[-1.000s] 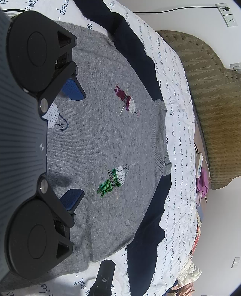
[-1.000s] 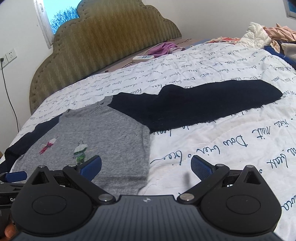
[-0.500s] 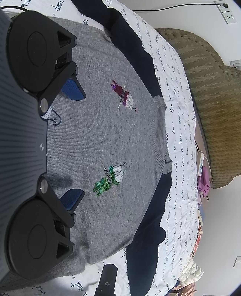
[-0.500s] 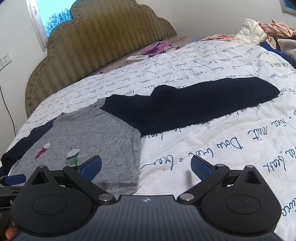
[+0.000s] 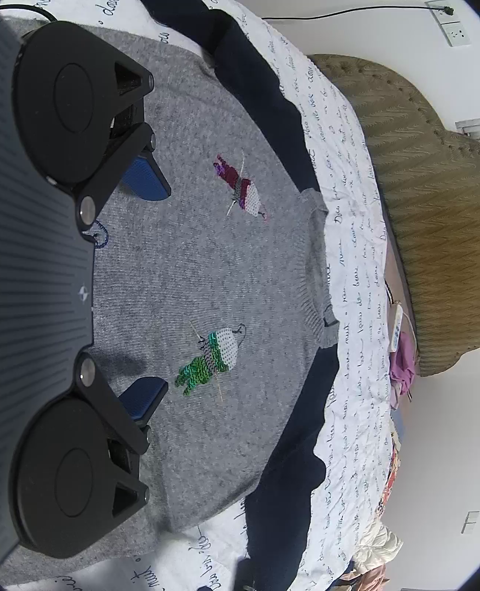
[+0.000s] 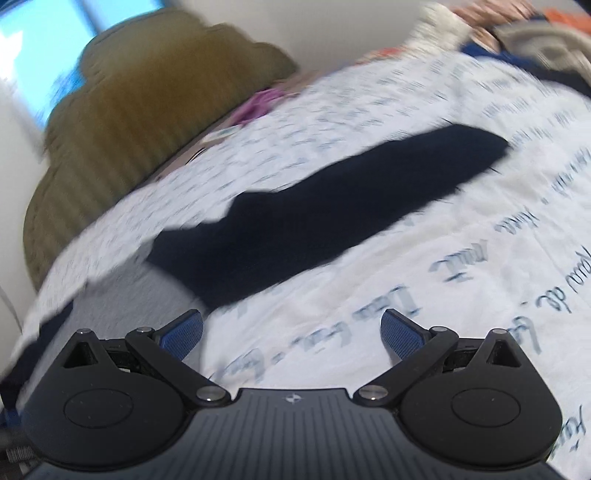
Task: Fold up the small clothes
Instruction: 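Reach the right tool to the navy sleeve cuff and grasp it, then lift the held sleeve with the right tool and carry it across the body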
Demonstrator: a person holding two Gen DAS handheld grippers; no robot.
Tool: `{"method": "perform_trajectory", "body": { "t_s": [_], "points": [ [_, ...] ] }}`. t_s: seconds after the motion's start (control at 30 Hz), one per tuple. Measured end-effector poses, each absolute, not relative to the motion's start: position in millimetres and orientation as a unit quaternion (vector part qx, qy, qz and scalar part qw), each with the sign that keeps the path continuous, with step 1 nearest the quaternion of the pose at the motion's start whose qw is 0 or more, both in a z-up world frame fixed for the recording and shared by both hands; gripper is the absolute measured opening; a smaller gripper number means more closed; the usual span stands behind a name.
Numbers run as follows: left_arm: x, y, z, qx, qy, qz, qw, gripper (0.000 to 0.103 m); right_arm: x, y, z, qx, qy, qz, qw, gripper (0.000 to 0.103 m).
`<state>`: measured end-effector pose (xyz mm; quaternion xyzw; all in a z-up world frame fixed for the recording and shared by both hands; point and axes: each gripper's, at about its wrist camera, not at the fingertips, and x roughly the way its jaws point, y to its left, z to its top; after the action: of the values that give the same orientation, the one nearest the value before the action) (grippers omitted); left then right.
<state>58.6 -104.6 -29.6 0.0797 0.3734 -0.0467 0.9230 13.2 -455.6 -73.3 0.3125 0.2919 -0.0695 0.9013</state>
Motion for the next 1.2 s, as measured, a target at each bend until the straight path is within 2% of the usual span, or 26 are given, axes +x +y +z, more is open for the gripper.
{"method": "perform_trajectory", "body": {
  "t_s": [0.37, 0.5, 0.53, 0.6, 0.63, 0.67, 0.7, 0.73, 0.77, 0.97, 1.2],
  "points": [
    [66, -105, -37, 0.087, 0.387, -0.044, 0.917, 0.103, 52, -587, -103, 0.513, 0.17, -0.134, 0.831, 0.103],
    [69, -104, -37, 0.09, 0.388, -0.038, 0.916, 0.103, 74, -611, -100, 0.54, 0.159, -0.159, 0.811, 0.102],
    [70, -103, -37, 0.09, 0.389, -0.037, 0.916, 0.103, 79, -613, -99, 0.535, 0.164, -0.167, 0.812, 0.097],
    [72, -102, -37, 0.088, 0.389, -0.036, 0.916, 0.103, 87, -615, -96, 0.517, 0.181, -0.178, 0.818, 0.078],
    [72, -101, -36, 0.088, 0.39, -0.035, 0.916, 0.103, 91, -616, -96, 0.509, 0.192, -0.18, 0.82, 0.056],
    [73, -100, -36, 0.089, 0.39, -0.033, 0.916, 0.103, 92, -616, -97, 0.504, 0.201, -0.184, 0.82, 0.04],
    [73, -99, -36, 0.089, 0.39, -0.032, 0.916, 0.103, 91, -616, -99, 0.501, 0.207, -0.193, 0.818, 0.032],
    [73, -98, -36, 0.09, 0.39, -0.031, 0.916, 0.103, 91, -616, -100, 0.496, 0.213, -0.202, 0.817, 0.018],
    [73, -97, -35, 0.09, 0.39, -0.03, 0.916, 0.103, 91, -617, -100, 0.491, 0.214, -0.205, 0.819, 0.011],
    [74, -89, -32, 0.084, 0.387, -0.025, 0.918, 0.103, 75, -606, -74, 0.435, 0.177, -0.216, 0.856, 0.007],
    [77, -79, -33, 0.082, 0.386, -0.017, 0.919, 0.103, 82, -554, -32, 0.273, 0.181, -0.224, 0.918, 0.007]
  ]
}}
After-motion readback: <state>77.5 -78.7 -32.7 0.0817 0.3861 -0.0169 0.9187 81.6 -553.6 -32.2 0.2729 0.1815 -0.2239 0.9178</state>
